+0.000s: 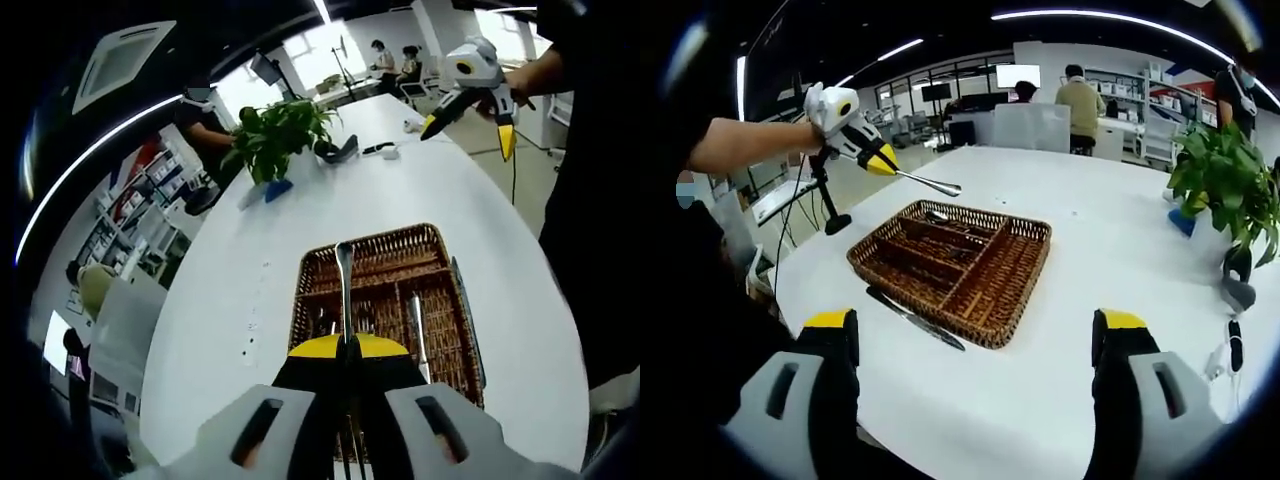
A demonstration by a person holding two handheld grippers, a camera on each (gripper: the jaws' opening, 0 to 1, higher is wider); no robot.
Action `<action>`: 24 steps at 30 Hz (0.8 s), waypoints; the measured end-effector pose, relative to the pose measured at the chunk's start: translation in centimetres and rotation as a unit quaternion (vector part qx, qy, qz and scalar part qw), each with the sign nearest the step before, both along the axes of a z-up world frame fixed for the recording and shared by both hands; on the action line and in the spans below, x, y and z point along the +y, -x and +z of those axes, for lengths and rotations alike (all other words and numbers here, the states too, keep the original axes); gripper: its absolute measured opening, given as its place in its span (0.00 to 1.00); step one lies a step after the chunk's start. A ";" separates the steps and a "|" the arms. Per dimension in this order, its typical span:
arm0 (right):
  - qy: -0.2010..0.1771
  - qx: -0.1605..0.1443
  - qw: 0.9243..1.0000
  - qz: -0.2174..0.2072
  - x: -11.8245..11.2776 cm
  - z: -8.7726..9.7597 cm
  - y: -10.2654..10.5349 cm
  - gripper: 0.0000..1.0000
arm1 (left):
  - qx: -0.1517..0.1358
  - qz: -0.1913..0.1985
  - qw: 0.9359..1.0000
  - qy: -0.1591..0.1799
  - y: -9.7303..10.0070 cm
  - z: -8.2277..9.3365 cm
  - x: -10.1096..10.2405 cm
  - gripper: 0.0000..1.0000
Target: Arrange the knives, forks, and spoons in their matching storage slots by inserting each utensil handle-first until every utensil is classified and aligned in the correct compartment
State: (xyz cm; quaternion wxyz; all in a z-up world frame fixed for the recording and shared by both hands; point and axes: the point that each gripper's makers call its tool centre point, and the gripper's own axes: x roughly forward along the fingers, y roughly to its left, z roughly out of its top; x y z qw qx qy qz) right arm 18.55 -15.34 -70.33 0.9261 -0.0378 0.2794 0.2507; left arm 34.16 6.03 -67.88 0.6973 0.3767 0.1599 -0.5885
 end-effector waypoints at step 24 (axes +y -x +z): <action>0.010 0.018 1.000 -0.016 -0.3 -0.6 0.5 1.00 | 0.026 -0.003 1.000 0.000 -0.7 -4.4 0.5 0.01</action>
